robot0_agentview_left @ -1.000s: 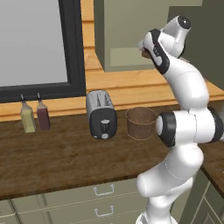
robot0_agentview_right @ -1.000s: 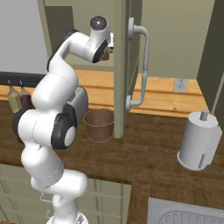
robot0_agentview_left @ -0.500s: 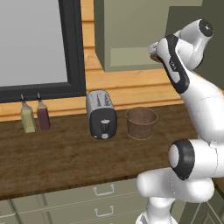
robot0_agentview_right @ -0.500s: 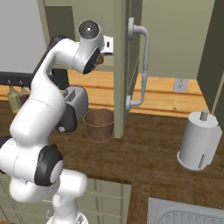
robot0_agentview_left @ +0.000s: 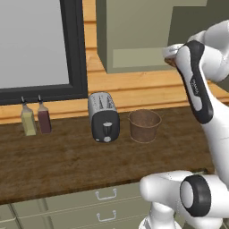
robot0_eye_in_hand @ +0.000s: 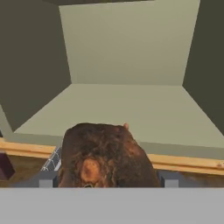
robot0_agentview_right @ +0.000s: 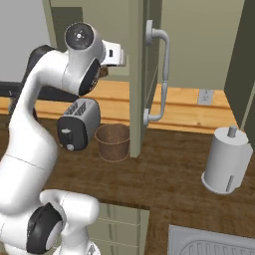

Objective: Open the cabinet, pick up the bread from the cabinet and place it in the basket. Then move the basket to the dining counter.

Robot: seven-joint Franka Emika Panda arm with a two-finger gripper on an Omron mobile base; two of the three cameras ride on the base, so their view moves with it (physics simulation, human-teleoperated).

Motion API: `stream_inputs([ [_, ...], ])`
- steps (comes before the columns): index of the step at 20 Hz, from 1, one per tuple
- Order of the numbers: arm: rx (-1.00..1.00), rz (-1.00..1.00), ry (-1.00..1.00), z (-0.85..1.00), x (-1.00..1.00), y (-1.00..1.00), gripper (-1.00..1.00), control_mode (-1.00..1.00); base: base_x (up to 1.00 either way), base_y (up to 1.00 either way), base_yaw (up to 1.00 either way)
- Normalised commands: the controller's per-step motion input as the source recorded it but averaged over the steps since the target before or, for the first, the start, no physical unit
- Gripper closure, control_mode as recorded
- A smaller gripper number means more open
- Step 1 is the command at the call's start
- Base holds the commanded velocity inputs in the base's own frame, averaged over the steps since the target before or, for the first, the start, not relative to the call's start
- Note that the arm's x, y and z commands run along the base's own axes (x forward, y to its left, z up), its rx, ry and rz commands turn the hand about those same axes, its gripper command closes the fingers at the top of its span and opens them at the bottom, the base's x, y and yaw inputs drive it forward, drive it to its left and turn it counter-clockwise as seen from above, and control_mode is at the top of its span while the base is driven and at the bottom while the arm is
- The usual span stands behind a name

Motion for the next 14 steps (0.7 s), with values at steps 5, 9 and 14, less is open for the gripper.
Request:
stream_inputs([
  [5, 0.00, -0.01, 0.00, 0.04, -1.00, 0.00, 1.00, -1.00, 0.00, 0.00, 0.00],
  [9, 0.00, -0.06, 0.00, -0.39, -1.00, 0.09, 1.00, -1.00, 0.00, 0.00, 0.00],
  [14, -0.02, -0.11, 0.07, -0.94, -0.84, 0.34, 1.00, -1.00, 0.00, 0.00, 0.00],
])
